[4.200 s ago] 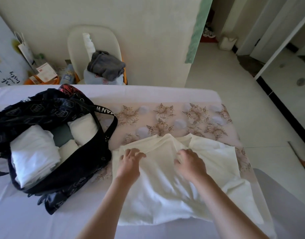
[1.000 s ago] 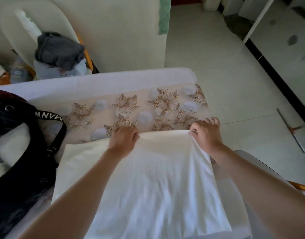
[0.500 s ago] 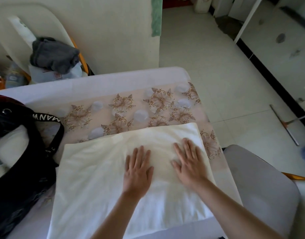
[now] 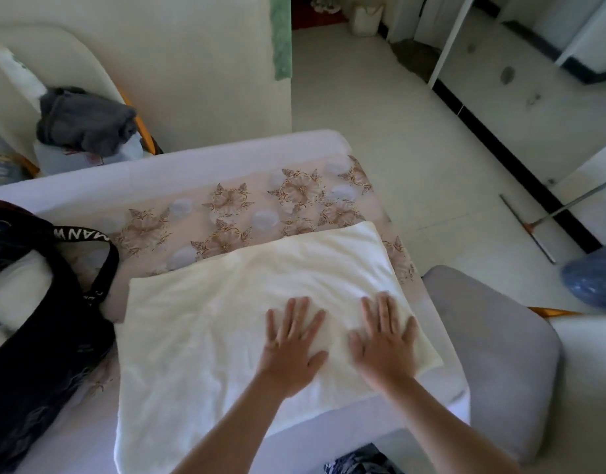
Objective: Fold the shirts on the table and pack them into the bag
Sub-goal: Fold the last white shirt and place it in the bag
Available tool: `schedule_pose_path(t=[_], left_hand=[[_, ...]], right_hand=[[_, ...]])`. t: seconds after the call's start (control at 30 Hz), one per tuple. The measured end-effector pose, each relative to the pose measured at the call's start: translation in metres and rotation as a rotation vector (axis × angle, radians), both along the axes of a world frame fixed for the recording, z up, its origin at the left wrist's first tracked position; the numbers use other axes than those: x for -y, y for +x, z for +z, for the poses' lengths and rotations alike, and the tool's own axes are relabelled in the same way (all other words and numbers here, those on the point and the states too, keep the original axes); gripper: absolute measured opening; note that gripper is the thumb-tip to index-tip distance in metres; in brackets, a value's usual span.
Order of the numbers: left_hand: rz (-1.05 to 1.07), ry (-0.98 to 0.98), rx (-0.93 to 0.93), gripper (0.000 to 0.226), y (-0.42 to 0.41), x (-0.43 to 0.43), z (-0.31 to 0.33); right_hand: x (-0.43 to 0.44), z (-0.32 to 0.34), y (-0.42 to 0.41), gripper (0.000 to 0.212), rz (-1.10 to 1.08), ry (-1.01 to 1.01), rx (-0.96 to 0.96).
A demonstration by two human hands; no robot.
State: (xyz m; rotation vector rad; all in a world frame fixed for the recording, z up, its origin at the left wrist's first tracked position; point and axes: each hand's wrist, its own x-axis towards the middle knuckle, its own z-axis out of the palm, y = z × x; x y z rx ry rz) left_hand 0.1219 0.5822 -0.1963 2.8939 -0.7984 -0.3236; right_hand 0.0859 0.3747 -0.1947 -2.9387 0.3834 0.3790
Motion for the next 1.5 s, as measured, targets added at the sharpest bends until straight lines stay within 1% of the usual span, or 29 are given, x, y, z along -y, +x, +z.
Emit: schedule_pose_path(t=[0.03, 0.1, 0.13, 0.2, 0.23, 0.27, 0.3, 0.37, 0.43, 0.5, 0.53, 0.63, 0.67, 0.73, 0.8, 0.87, 0.93, 1.0, 1.07, 1.13, 1.2, 1.23, 1.27, 1.3, 1.33, 1.37, 1.43, 1.47, 1.5], left_hand=[[0.022, 0.003, -0.016, 0.073, 0.004, 0.007, 0.003], [0.065, -0.043, -0.020, 0.060, 0.019, 0.025, 0.018], [0.063, -0.091, 0.010, 0.051, 0.029, 0.036, 0.026], [-0.001, -0.185, 0.067, 0.038, 0.051, 0.065, 0.041], [-0.061, -0.216, 0.074, 0.036, 0.062, 0.081, 0.047], [-0.131, -0.226, 0.053, 0.038, 0.072, 0.097, 0.052], [-0.208, -0.218, 0.029, 0.046, 0.083, 0.113, 0.056], [-0.369, -0.162, 0.003, 0.065, 0.101, 0.145, 0.064], [-0.555, -0.025, 0.035, 0.073, 0.115, 0.171, 0.063], [-0.726, 0.202, 0.085, 0.073, 0.122, 0.183, 0.056], [-0.770, 0.252, 0.095, 0.071, 0.124, 0.184, 0.053], [-0.780, 0.249, 0.141, 0.057, 0.125, 0.180, 0.055], [-0.778, 0.267, 0.165, 0.053, 0.126, 0.178, 0.058], [-0.768, 0.252, 0.202, 0.054, 0.129, 0.167, 0.061], [-0.742, 0.165, 0.214, 0.056, 0.130, 0.150, 0.067], [-0.725, 0.076, 0.287, 0.042, 0.131, 0.128, 0.078], [-0.681, -0.013, 0.432, 0.026, 0.129, 0.100, 0.095], [-0.594, -0.117, 0.515, 0.024, 0.122, 0.067, 0.107], [-0.497, -0.174, 0.552, 0.026, 0.113, 0.030, 0.113], [-0.414, -0.208, 0.534, 0.027, 0.100, -0.008, 0.112], [-0.343, -0.196, 0.473, 0.031, 0.083, -0.045, 0.104], [-0.312, -0.142, 0.416, 0.035, 0.073, -0.064, 0.098], [-0.274, -0.066, 0.329, 0.043, 0.063, -0.080, 0.089], [-0.225, -0.005, 0.215, 0.054, 0.053, -0.096, 0.078], [-0.172, 0.008, 0.125, 0.063, 0.042, -0.108, 0.069], [-0.114, -0.025, 0.084, 0.067, 0.034, -0.117, 0.063], [0.066, -0.158, 0.060, 0.064, 0.025, -0.120, 0.057], [0.191, -0.215, 0.049, 0.058, 0.023, -0.117, 0.058], [0.322, -0.270, 0.035, 0.051, 0.024, -0.111, 0.058]], right_hand=[[0.011, 0.001, 0.003, 0.072, 0.036, 0.004, -0.030], [0.028, 0.008, 0.013, 0.073, 0.109, 0.036, -0.030], [0.033, 0.012, 0.017, 0.071, 0.115, 0.063, 0.006], [0.047, 0.017, 0.022, 0.060, 0.048, 0.110, 0.110], [0.054, 0.018, 0.021, 0.057, -0.002, 0.113, 0.160], [0.061, 0.017, 0.020, 0.057, -0.044, 0.109, 0.197], [0.068, 0.015, 0.019, 0.059, -0.075, 0.110, 0.216], [0.076, 0.007, 0.014, 0.064, -0.090, 0.114, 0.219], [0.078, 0.003, 0.009, 0.069, -0.102, 0.118, 0.235], [0.078, 0.006, 0.008, 0.063, -0.156, 0.123, 0.274], [0.077, 0.008, 0.008, 0.056, -0.177, 0.115, 0.304], [0.073, 0.012, 0.006, 0.037, -0.211, 0.095, 0.335], [0.072, 0.014, 0.006, 0.035, -0.215, 0.112, 0.319], [0.069, 0.023, 0.006, 0.037, -0.212, 0.172, 0.231], [0.066, 0.041, 0.010, 0.039, -0.214, 0.245, 0.100], [0.060, 0.064, 0.016, 0.037, -0.199, 0.303, -0.020], [0.049, 0.088, 0.026, 0.037, -0.134, 0.339, -0.091], [0.034, 0.115, 0.036, 0.040, -0.068, 0.426, -0.134], [0.013, 0.140, 0.043, 0.040, 0.009, 0.567, -0.191], [-0.012, 0.156, 0.044, 0.035, 0.081, 0.714, -0.306], [-0.036, 0.159, 0.043, 0.038, 0.096, 0.843, -0.497], [-0.047, 0.154, 0.042, 0.040, 0.093, 0.889, -0.585], [-0.057, 0.148, 0.041, 0.040, 0.088, 0.916, -0.630], [-0.066, 0.139, 0.040, 0.037, 0.085, 0.903, -0.604], [-0.072, 0.131, 0.041, 0.034, 0.105, 0.825, -0.504], [-0.076, 0.121, 0.042, 0.033, 0.153, 0.686, -0.363], [-0.080, 0.103, 0.041, 0.036, 0.290, 0.369, -0.118], [-0.080, 0.097, 0.039, 0.040, 0.367, 0.267, -0.047], [-0.081, 0.090, 0.037, 0.045, 0.425, 0.209, -0.027]])
